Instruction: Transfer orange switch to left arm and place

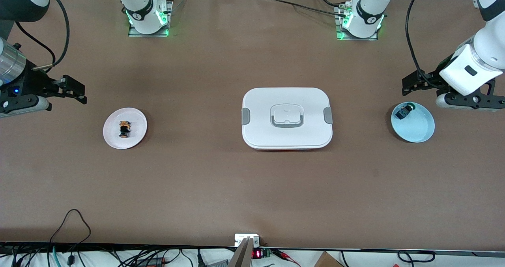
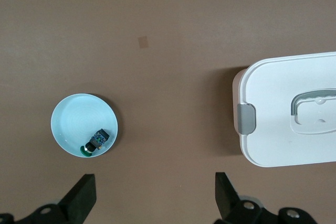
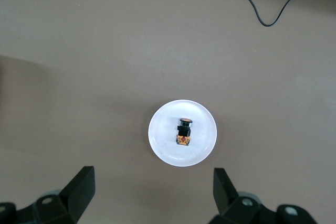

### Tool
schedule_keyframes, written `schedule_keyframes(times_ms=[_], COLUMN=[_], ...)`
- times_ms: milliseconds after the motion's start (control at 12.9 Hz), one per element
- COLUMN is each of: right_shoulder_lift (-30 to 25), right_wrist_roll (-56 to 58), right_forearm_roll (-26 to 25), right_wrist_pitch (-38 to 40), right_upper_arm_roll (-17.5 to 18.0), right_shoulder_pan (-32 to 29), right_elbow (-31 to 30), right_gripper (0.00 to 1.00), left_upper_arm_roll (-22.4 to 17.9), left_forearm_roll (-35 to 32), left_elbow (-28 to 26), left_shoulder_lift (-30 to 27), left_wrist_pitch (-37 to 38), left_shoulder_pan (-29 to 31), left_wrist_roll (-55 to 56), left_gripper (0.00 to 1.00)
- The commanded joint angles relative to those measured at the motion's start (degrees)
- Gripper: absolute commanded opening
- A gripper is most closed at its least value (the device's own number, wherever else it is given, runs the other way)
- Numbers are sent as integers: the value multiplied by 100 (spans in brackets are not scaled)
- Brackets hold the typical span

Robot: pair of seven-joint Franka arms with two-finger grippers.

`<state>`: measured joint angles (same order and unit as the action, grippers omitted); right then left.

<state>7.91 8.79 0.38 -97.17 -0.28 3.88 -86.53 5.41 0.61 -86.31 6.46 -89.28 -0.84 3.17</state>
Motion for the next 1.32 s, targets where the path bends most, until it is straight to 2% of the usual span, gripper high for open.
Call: schedule_keyframes(times_ms=[0,1240], right_shoulder_lift=[-8,-9], right_wrist_roll=[18,26], right_forearm_roll=[23,93], right_wrist_pitch=[-107,-135], right_upper_arm_roll=[19,-60], right_shoulder_pan=[-10,-36], right_elbow=[-21,13], right_gripper=[100,100], left_upper_arm_roll=[13,13], left_forearm_roll=[-26,-8], left_elbow=[97,71], left_shoulder_lift=[31,31], left_wrist_pitch=[42,77], left_shoulder_pan=[22,66], left_wrist_roll=[-97,-88], left_gripper=[100,100])
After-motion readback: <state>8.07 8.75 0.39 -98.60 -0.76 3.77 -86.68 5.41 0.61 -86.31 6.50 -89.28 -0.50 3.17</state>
